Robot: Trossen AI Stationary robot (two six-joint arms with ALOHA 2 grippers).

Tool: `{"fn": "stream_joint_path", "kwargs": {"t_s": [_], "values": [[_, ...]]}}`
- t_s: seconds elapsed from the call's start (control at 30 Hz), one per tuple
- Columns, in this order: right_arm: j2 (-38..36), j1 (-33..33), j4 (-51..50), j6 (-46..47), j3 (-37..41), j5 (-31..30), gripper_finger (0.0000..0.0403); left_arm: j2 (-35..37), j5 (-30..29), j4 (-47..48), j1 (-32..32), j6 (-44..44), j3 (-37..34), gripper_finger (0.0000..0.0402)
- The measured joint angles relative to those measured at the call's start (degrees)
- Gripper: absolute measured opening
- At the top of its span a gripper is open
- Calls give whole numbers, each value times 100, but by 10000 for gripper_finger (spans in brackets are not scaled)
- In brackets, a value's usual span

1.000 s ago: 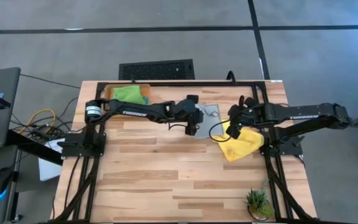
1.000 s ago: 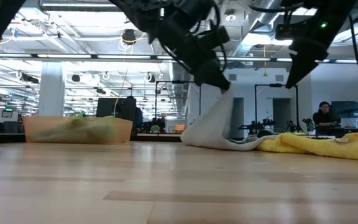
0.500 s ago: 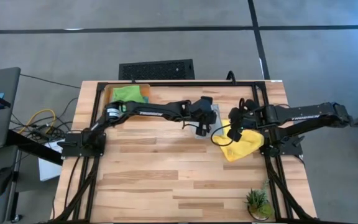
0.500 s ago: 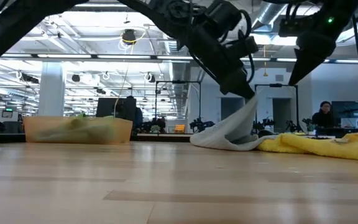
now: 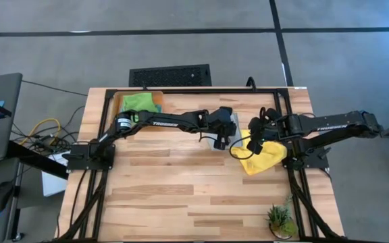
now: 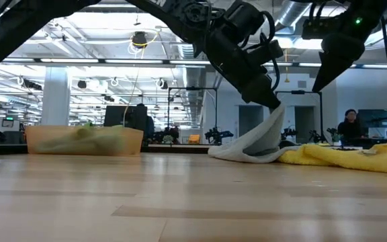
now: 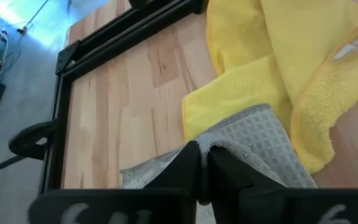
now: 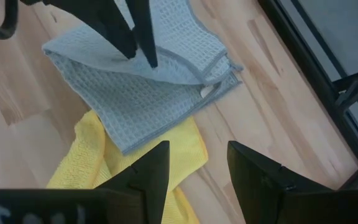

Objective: Fold microfiber towels
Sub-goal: Fold the gray microfiber cloth, then put the gray microfiber cloth into the orange bin

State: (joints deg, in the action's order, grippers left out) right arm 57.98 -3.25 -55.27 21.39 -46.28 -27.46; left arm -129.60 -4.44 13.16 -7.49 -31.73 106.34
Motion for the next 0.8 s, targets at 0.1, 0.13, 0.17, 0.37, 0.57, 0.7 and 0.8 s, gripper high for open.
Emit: {"fn": "stream_joint_path", "kwargs": {"t_s": [0.1, 0.13, 0.17, 0.37, 0.57, 0.7, 0.8], "values": [[2, 0, 0, 116, 0, 0, 185, 0, -3, -17, 4, 2, 0, 52], [2, 0, 0, 119, 0, 0, 185, 0, -3, -14, 4, 2, 0, 62], [2, 0, 0, 120, 0, 0, 185, 0, -3, -14, 4, 1, 0, 72], [2, 0, 0, 128, 0, 0, 185, 0, -1, -19, 7, 96, 0, 128], [2, 0, 0, 132, 0, 0, 185, 2, -3, -135, 7, 239, 0, 162], [2, 0, 0, 218, 0, 1, 185, 15, -225, 4, 45, -21, -2, 166], [2, 0, 0, 220, 0, 2, 185, 124, -736, 390, 57, 19, -7, 166]]}}
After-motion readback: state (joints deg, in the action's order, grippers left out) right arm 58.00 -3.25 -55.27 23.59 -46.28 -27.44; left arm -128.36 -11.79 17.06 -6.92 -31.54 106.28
